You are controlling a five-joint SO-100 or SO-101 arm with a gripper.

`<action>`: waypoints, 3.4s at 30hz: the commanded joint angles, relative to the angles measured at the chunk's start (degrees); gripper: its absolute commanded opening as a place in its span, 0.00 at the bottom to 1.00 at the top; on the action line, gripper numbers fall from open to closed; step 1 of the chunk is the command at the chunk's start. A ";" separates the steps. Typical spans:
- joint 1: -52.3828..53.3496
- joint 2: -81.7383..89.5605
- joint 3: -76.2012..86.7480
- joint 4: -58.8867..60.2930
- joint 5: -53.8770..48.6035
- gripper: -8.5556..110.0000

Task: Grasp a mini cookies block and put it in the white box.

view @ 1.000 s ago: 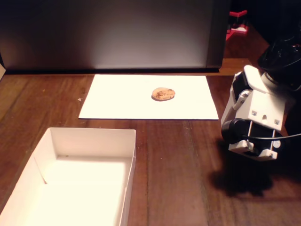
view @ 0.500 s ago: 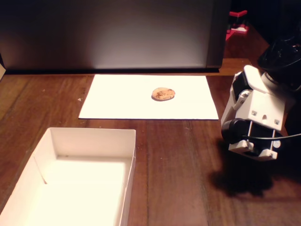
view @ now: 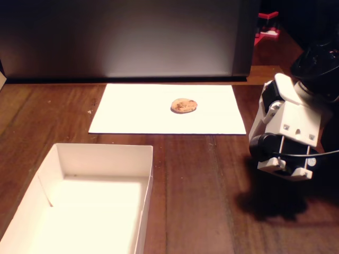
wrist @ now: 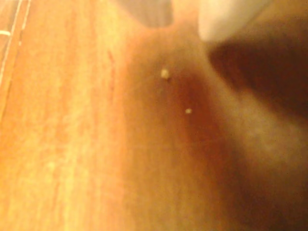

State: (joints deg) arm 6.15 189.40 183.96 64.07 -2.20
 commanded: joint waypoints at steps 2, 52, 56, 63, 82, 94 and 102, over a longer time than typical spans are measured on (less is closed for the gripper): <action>0.26 3.96 -0.26 -0.53 -0.26 0.07; 11.16 -33.57 -53.79 -4.75 0.70 0.11; 13.62 -43.51 -61.88 0.09 3.87 0.12; 19.16 -61.35 -72.69 5.80 7.38 0.12; 21.97 -94.75 -86.22 8.44 9.32 0.25; 22.24 -108.98 -94.04 5.98 8.70 0.34; 24.08 -118.48 -108.19 12.04 9.58 0.35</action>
State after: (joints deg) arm 29.27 69.35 84.73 74.71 7.03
